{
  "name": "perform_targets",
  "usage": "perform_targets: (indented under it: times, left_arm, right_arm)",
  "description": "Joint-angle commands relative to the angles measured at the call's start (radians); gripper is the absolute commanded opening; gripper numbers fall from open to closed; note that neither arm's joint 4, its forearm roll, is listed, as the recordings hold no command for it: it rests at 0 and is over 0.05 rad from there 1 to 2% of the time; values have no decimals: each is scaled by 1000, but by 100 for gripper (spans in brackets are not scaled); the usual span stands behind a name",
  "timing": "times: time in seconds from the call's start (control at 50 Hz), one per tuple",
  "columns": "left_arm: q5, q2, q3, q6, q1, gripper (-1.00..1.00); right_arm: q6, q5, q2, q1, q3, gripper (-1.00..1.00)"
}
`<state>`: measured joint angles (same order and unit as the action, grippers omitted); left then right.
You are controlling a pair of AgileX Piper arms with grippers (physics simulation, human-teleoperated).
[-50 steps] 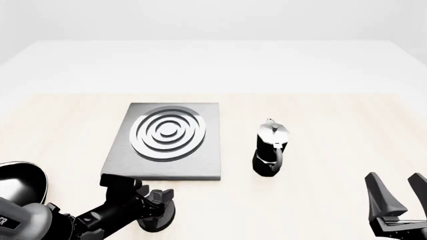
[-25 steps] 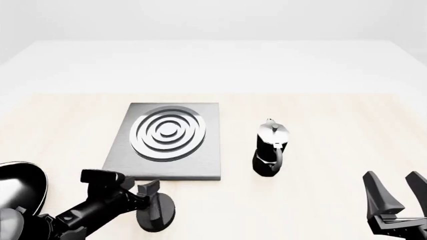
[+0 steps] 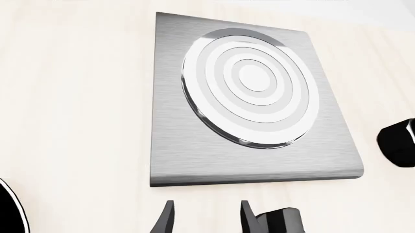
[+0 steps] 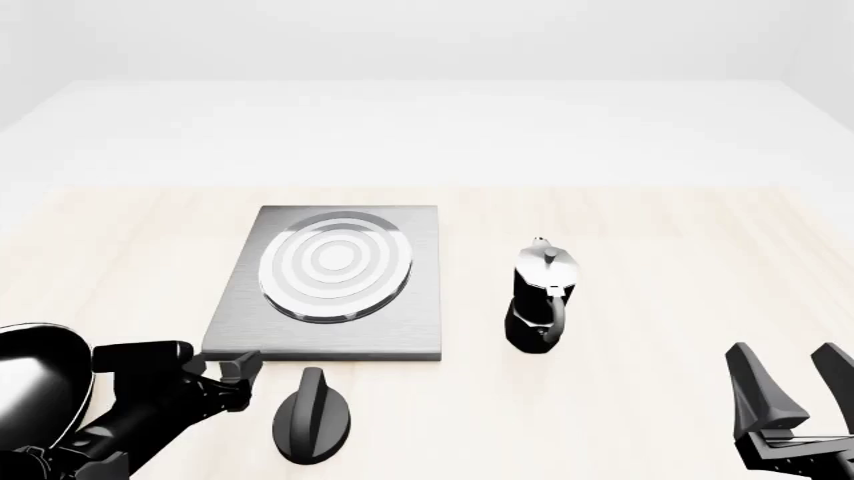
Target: Turn on the stove.
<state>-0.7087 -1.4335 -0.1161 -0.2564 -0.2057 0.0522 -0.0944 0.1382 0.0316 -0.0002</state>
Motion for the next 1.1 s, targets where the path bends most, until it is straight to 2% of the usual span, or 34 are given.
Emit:
perform_targets:
  times: [0.02, 0.14, 0.18, 0.2, 0.28, 0.46, 0.54, 0.64, 0.76, 0.86, 1.1]
  left_arm:
    - [45, 48, -4, 18, 23, 100]
    - [137, 208, 22, 71, 35, 100]
    - [137, 208, 22, 71, 35, 100]
    - [173, 278, 36, 90, 47, 100]
    - [222, 377, 58, 115, 79, 100]
    - [254, 448, 74, 121, 141, 100]
    - [335, 581, 89, 133, 147, 100]
    - [485, 803, 100, 164, 136, 100]
    - [559, 887, 94, 162, 148, 100]
    - [735, 1112, 76, 211, 143, 100]
    - [954, 1359, 71, 250, 146, 100]
  right_arm:
    - [-1, 6, -8, 0, 0, 100]
    - [-4, 8, -10, 1, 0, 100]
    - [-5, 8, -10, 1, 0, 100]
    - [-6, 8, -9, 1, 0, 100]
    - [-10, 14, -16, 2, 0, 100]
    - [-19, 11, -10, 3, 0, 100]
    - [-23, 4, -3, 3, 0, 100]
    - [-29, 2, 1, 3, 0, 100]
    - [-33, -2, 7, 4, 0, 100]
    - [-29, 1, 2, 3, 0, 100]
    - [-34, -13, 21, 6, 0, 100]
